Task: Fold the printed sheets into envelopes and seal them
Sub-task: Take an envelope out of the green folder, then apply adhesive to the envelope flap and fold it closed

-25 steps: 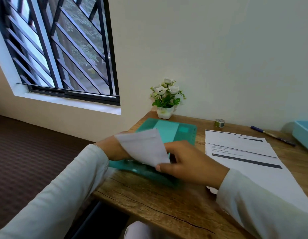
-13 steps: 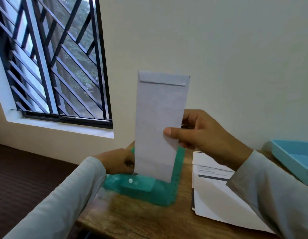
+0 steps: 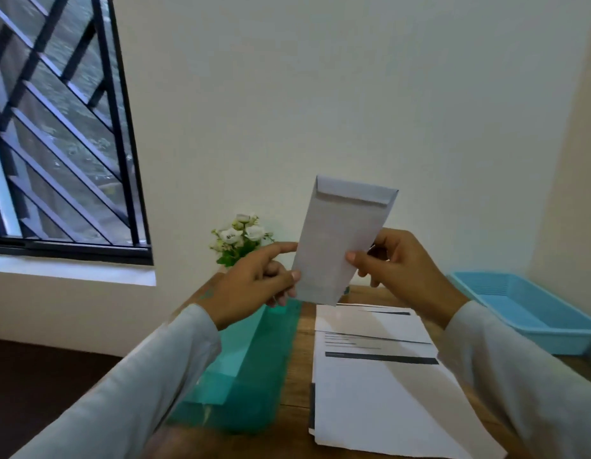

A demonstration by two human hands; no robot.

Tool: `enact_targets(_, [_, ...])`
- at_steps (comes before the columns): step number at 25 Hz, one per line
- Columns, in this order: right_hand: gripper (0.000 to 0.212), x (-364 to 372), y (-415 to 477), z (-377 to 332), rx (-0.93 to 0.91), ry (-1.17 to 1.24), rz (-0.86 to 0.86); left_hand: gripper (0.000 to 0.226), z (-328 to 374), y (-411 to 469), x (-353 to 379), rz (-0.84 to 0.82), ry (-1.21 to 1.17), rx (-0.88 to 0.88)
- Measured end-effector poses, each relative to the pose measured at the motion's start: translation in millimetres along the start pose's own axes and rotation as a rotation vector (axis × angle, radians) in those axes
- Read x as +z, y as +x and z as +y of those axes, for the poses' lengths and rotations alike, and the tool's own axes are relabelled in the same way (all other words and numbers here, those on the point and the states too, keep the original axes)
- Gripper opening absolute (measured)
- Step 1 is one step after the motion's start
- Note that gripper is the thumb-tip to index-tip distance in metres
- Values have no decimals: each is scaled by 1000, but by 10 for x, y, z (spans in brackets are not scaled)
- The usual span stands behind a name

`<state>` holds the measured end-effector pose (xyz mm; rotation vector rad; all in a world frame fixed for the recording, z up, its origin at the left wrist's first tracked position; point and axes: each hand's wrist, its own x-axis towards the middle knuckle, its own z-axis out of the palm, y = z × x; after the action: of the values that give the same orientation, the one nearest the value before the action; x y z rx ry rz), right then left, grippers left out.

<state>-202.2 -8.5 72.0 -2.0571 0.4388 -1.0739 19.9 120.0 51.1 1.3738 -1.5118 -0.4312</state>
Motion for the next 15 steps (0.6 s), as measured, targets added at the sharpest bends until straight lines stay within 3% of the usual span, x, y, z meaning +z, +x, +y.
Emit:
enact_targets(6, [24,-195,-46,588,145,127,92,22,-208,443,460,40,-169,-27])
enact_targets(10, [26,-299,-110,878,418,315,100,27,-488,549,690,81,-228,-78])
enact_targets(12, [25,-293,-146,973,512,437,76,29,-657,552,792,89,-206,-116])
enact_targets(15, [39,-231,-191,1132,581,628,71,32,-906,546,866,103,-43,-123])
